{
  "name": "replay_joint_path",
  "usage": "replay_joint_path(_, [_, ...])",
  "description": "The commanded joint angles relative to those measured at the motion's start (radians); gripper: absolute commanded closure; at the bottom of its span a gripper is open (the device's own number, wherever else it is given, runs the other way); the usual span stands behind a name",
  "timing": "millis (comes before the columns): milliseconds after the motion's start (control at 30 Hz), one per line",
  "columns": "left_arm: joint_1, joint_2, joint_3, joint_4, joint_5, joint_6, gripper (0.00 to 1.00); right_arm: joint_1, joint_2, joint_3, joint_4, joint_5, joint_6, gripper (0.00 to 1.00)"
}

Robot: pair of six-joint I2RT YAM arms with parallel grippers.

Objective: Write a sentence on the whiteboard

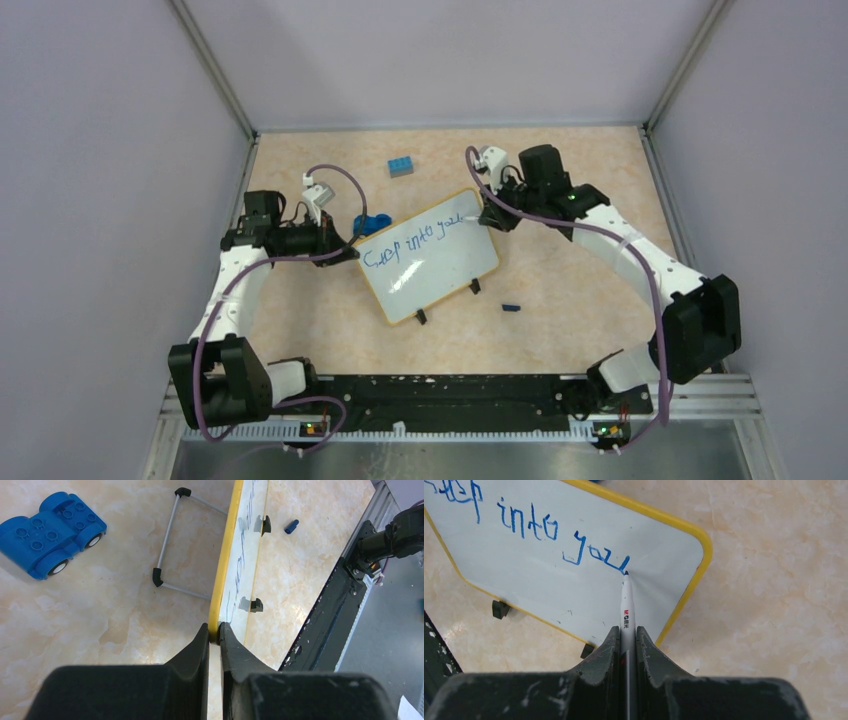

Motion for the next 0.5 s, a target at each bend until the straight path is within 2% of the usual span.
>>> replay_joint_path(0, [-0.007, -0.007, -0.019, 0.002, -0.031, 0.034, 1.00, -0.015, -0.046, 0.075, 0.023, -0.027, -0.009, 1.00])
replay_joint_path(467, [-0.007, -0.006, -0.017, 0.002, -0.030, 0.034, 1.00, -0.016, -0.002, 0.078, 0.064, 0.017, -0.013, 1.00])
